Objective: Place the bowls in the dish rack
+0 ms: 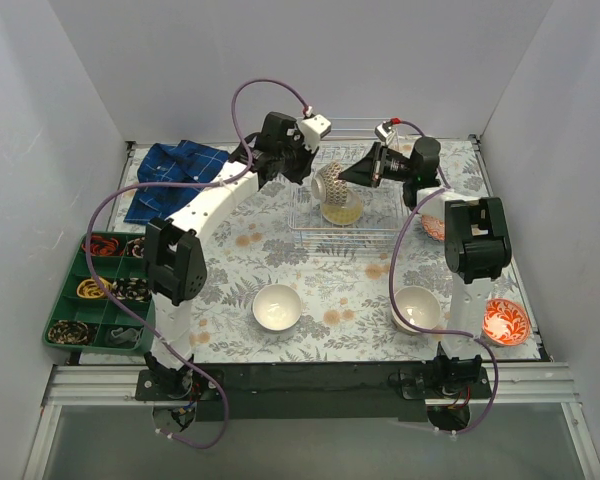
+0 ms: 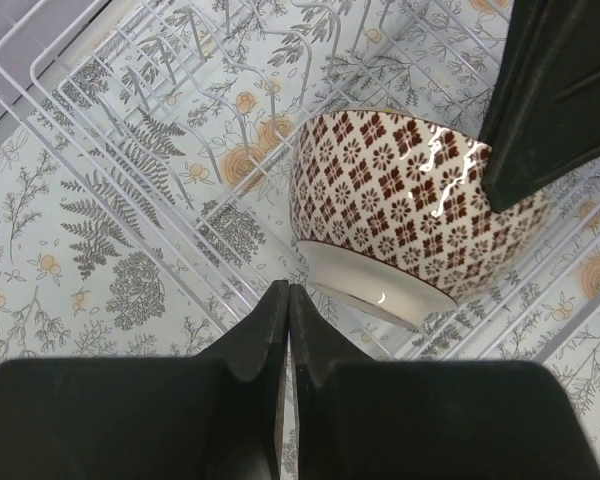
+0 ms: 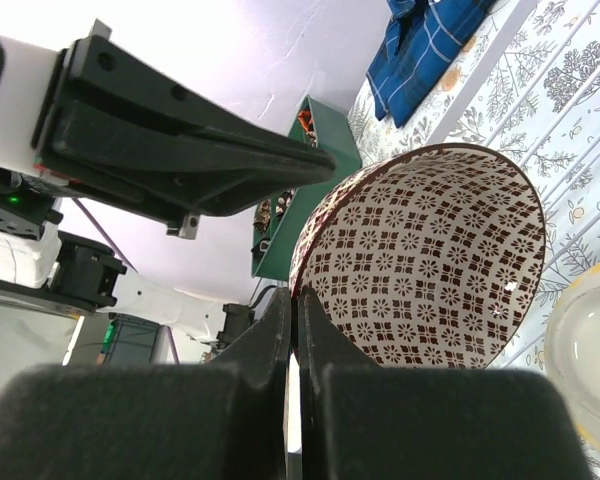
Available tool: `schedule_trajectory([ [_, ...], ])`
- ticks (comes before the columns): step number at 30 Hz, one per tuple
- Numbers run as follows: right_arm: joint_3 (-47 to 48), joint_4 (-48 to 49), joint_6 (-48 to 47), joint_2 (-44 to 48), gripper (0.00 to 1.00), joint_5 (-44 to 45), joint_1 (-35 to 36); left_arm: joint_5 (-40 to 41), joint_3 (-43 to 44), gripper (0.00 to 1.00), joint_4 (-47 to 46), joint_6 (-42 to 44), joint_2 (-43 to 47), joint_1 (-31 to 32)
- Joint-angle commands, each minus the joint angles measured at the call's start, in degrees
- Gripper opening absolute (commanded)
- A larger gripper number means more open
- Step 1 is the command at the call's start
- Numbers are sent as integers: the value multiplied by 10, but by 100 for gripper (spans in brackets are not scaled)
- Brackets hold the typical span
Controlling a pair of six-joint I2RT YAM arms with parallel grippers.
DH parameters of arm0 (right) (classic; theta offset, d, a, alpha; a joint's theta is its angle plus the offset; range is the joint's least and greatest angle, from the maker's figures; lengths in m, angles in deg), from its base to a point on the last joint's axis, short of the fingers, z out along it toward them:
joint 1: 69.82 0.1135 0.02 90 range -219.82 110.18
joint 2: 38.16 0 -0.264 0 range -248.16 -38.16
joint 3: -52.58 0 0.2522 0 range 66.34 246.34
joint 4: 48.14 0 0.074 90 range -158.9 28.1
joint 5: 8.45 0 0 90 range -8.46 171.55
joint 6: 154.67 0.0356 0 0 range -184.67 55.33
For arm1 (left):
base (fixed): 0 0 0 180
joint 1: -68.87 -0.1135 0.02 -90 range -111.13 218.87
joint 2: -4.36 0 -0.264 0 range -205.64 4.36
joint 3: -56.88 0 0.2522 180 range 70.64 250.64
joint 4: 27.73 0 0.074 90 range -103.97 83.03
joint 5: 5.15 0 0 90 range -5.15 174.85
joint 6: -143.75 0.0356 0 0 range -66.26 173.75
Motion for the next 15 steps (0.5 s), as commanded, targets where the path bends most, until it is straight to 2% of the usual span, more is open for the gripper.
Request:
schedule_trajectory([
  [1, 5, 43, 4, -4, 1, 0, 5, -13, -23, 0, -2, 8, 65, 1],
  [15, 35, 8, -37, -61, 1, 2, 4, -38, -58, 0, 14, 16, 61, 13],
])
